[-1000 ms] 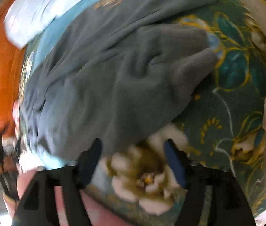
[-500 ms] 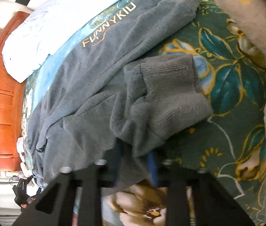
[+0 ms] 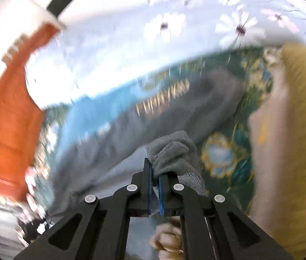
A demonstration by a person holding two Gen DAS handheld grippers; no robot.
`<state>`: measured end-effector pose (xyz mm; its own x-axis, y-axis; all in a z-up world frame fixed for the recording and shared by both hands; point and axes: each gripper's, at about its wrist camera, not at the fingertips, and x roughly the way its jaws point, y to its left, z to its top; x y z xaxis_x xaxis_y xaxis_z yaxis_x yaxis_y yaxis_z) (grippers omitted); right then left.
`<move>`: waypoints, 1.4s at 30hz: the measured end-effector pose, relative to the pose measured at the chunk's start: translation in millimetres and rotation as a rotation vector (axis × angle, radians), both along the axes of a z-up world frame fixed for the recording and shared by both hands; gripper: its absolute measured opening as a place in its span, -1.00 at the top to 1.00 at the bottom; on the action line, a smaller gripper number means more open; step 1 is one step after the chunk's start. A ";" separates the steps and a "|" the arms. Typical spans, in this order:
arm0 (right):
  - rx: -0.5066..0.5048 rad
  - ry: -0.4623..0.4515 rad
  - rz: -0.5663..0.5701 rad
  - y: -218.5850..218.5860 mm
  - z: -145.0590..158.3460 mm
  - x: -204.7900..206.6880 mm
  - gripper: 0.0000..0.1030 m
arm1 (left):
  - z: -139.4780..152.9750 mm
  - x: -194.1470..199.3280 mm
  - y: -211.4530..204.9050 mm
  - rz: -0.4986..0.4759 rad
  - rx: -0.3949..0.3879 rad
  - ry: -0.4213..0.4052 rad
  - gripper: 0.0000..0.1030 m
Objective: Fold clothes
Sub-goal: 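Grasp the sweatpants cuff with the left gripper while the right gripper folds the sweatshirt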
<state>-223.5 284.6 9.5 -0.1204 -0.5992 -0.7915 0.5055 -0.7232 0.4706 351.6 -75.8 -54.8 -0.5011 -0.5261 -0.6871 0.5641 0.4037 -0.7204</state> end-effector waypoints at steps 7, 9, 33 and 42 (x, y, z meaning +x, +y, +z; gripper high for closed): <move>0.009 0.080 -0.064 16.3 46.4 -21.2 0.92 | 23.5 -36.9 8.9 -0.073 -0.018 -0.023 0.73; 0.013 0.074 -0.089 16.9 39.2 -26.9 0.92 | 23.4 -43.7 12.6 -0.078 0.003 -0.013 0.73; 0.183 -0.207 -0.244 -86.5 -67.7 -164.5 0.86 | 21.3 -201.7 -165.5 -0.341 -0.023 -0.132 0.02; 0.122 -0.029 -0.162 -88.6 -46.8 -140.9 0.06 | 27.6 -133.7 -138.3 -0.251 -0.111 -0.162 -0.24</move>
